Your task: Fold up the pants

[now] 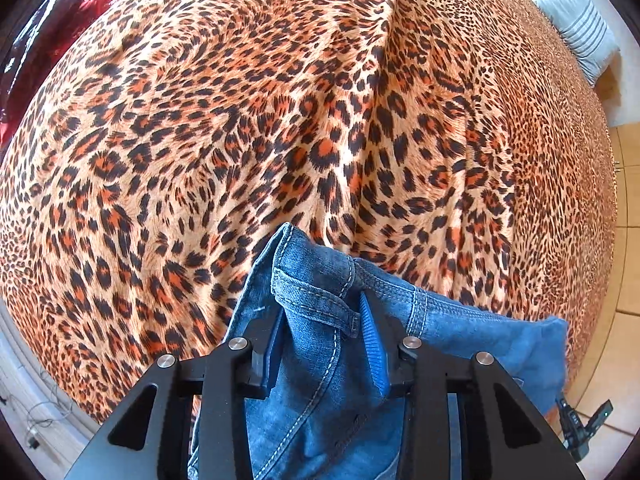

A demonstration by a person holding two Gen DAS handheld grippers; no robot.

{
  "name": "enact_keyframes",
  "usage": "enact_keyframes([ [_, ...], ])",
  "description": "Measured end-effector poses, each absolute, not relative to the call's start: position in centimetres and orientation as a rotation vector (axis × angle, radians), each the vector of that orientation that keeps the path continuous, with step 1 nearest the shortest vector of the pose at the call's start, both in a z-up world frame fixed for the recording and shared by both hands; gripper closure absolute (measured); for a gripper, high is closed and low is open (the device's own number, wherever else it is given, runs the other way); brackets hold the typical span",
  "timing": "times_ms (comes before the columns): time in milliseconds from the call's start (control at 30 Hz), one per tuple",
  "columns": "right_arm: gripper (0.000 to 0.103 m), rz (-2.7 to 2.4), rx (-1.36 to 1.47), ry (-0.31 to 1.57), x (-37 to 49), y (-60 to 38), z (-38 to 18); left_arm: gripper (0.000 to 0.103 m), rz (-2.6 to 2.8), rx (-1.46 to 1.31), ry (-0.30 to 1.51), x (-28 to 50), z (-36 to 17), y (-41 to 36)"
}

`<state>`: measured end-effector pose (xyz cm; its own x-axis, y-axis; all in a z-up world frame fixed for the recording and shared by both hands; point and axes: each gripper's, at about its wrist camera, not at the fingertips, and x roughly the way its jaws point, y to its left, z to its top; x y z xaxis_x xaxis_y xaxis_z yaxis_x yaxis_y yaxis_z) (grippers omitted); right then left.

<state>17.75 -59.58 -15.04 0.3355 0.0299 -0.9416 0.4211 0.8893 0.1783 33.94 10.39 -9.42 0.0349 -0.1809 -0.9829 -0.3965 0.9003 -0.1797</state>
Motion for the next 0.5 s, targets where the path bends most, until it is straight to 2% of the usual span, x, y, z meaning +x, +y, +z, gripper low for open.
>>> enact_keyframes([
  [133, 0.094, -0.310, 0.489, 1.200, 16.7, -61.0, -15.1, 0.067, 0.161, -0.523, 1.562, 34.1, -8.6, 11.0],
  [200, 0.094, -0.249, 0.565, 1.152, 15.6, -61.1, -14.1, 0.057, 0.109, -0.543, 1.546, 33.5, -7.3, 11.9],
  [233, 0.087, -0.224, 0.604, 1.137, 14.8, -61.2, -13.6, 0.053, 0.091, -0.549, 1.534, 32.9, -6.4, 12.5],
  [267, 0.072, -0.213, 0.625, 1.120, 13.9, -61.0, -13.0, 0.045, 0.087, -0.553, 1.523, 31.9, -5.4, 13.1],
  [333, 0.057, -0.168, 0.680, 1.104, 11.6, -60.4, -12.1, 0.039, 0.080, -0.569, 1.504, 29.3, -3.9, 14.5],
  [500, 0.055, -0.135, 0.827, 1.085, 5.2, -57.9, -11.7, 0.031, 0.071, -0.779, 1.494, 21.7, -3.9, 15.8],
])
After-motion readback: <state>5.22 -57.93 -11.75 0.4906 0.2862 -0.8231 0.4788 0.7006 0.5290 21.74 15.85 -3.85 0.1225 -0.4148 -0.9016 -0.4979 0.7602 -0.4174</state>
